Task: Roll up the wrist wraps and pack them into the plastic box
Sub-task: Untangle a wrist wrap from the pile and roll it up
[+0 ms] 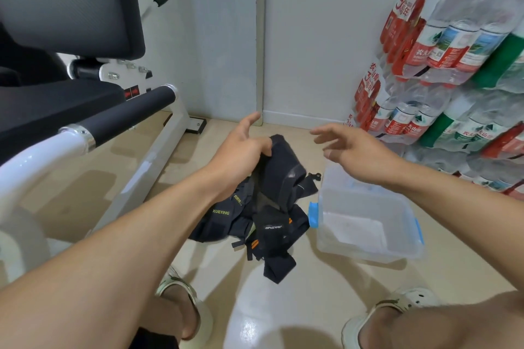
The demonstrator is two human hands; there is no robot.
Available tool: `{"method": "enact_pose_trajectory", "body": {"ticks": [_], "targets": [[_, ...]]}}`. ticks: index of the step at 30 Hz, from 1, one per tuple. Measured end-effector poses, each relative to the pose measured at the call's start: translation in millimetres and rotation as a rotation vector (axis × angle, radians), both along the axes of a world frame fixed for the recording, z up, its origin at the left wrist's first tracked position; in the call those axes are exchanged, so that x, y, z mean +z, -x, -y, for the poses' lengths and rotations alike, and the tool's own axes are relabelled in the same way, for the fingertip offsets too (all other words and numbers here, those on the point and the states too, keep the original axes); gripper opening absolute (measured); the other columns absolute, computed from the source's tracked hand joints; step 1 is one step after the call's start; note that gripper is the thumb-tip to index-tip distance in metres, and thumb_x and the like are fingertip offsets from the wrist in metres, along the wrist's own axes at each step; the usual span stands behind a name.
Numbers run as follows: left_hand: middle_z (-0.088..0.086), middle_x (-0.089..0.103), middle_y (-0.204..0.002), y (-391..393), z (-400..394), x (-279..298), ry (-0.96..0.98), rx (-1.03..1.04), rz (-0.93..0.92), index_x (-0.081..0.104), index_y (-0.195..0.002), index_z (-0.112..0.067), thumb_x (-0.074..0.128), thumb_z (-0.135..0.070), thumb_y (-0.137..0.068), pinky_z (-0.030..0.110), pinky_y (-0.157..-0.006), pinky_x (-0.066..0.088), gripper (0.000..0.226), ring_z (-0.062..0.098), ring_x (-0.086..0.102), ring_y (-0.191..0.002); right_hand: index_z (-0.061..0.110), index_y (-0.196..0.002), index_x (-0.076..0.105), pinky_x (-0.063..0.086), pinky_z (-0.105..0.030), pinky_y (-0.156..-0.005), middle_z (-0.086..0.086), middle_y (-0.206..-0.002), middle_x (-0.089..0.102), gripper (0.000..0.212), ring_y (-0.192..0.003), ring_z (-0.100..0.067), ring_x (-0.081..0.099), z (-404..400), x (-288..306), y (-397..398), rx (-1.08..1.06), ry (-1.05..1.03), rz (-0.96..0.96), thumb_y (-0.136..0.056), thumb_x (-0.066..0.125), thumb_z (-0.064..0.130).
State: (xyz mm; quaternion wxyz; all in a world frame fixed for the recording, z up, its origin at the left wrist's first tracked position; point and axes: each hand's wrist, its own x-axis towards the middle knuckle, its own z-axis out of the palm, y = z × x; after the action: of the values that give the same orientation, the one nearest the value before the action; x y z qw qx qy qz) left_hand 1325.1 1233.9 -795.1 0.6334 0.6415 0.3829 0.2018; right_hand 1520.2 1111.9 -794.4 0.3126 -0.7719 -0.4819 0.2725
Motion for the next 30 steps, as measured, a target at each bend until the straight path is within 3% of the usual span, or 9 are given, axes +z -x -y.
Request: {"method": "enact_pose_trajectory", "body": {"ticks": [3,6,10,12,15,18,23,27,30], "targets": [[-0.009,0.060,-0.064,-0.7,5.8,1.9,-0.019,-0.092,-0.005,0.034,-0.154,-0.031,0.050,-0.012,-0.068,0.029,-0.078,0.045,0.089,0.011,0.057,-0.068,0.040,-0.143,0.054,0.040,-0.023,-0.111,0.019,-0.137,0.062,0.041,-0.127,0.006,0.055,3.9,-0.5,10.1,0.209,0.079,-0.252,-0.105,0.056,0.027],[-0.008,0.057,-0.061,-1.8,8.1,6.0,-0.012,-0.142,0.023,0.034,-0.154,-0.026,0.047,-0.006,-0.069,0.028,-0.080,0.046,0.089,0.012,0.056,-0.066,0.045,-0.144,0.049,0.044,-0.009,-0.094,0.030,-0.136,0.058,0.041,-0.119,0.020,0.052,8.4,0.4,19.7,0.334,0.197,-0.348,-0.104,0.051,0.041],[-0.002,0.044,-0.058,0.6,8.0,6.8,-0.028,-0.198,0.016,0.032,-0.155,-0.022,0.038,0.013,-0.083,0.029,-0.065,0.038,0.080,0.012,0.044,-0.054,0.021,-0.134,0.058,0.046,-0.032,-0.108,0.003,-0.131,0.067,0.039,-0.124,-0.014,0.062,6.9,-3.6,18.2,0.375,0.176,-0.435,-0.099,0.061,0.038],[-0.003,0.043,-0.056,1.7,7.0,5.5,-0.030,-0.206,0.010,0.034,-0.153,-0.022,0.036,0.015,-0.085,0.026,-0.057,0.037,0.077,0.012,0.041,-0.051,0.008,-0.114,0.059,0.043,-0.039,-0.109,-0.015,-0.115,0.066,0.047,-0.110,-0.035,0.060,5.0,-7.2,15.3,0.387,0.161,-0.491,-0.091,0.071,0.047],[-0.003,0.048,-0.056,1.9,4.3,3.2,-0.022,-0.192,-0.002,0.051,-0.140,-0.020,0.034,0.015,-0.088,0.021,-0.051,0.040,0.065,0.011,0.046,-0.049,0.008,-0.104,0.062,0.047,-0.034,-0.095,-0.014,-0.100,0.064,0.054,-0.095,-0.027,0.061,3.4,-6.5,10.3,0.411,0.182,-0.584,-0.081,0.078,0.055],[-0.004,0.058,-0.059,3.2,3.8,-1.1,-0.067,-0.186,-0.047,0.066,-0.118,-0.015,0.038,0.014,-0.088,0.023,-0.059,0.049,0.050,0.010,0.056,-0.056,0.018,-0.102,0.075,0.054,-0.027,-0.078,-0.009,-0.102,0.074,0.018,-0.090,-0.020,0.069,2.9,-1.6,6.3,0.368,0.126,-0.699,-0.090,0.072,0.031],[0.001,0.074,-0.110,-0.1,5.4,-9.4,-0.106,-0.171,-0.054,0.070,-0.108,-0.016,0.050,0.015,-0.089,0.029,-0.090,0.058,0.042,0.019,0.071,-0.100,0.007,-0.104,0.065,0.048,-0.018,-0.049,-0.008,-0.083,0.070,0.023,-0.063,-0.015,0.066,-1.4,2.9,16.0,0.169,-0.019,-0.769,-0.094,0.065,0.027],[-0.003,0.072,-0.122,1.6,7.8,-8.5,-0.043,-0.260,0.029,0.066,-0.123,-0.017,0.055,0.023,-0.081,0.032,-0.090,0.059,0.058,0.015,0.072,-0.108,0.002,-0.125,0.066,0.054,-0.032,-0.087,-0.015,-0.118,0.073,0.039,-0.097,-0.028,0.071,-3.8,-0.6,12.1,0.029,-0.053,-0.777,-0.098,0.064,0.030],[-0.007,0.072,-0.121,1.1,10.9,-10.7,-0.082,-0.258,0.088,0.063,-0.129,-0.021,0.066,0.014,-0.084,0.027,-0.089,0.058,0.057,0.013,0.072,-0.103,0.013,-0.122,0.073,0.051,-0.033,-0.089,-0.011,-0.114,0.074,0.029,-0.092,-0.022,0.069,-1.5,3.7,12.5,0.060,-0.050,-0.790,-0.100,0.061,0.026]]}}
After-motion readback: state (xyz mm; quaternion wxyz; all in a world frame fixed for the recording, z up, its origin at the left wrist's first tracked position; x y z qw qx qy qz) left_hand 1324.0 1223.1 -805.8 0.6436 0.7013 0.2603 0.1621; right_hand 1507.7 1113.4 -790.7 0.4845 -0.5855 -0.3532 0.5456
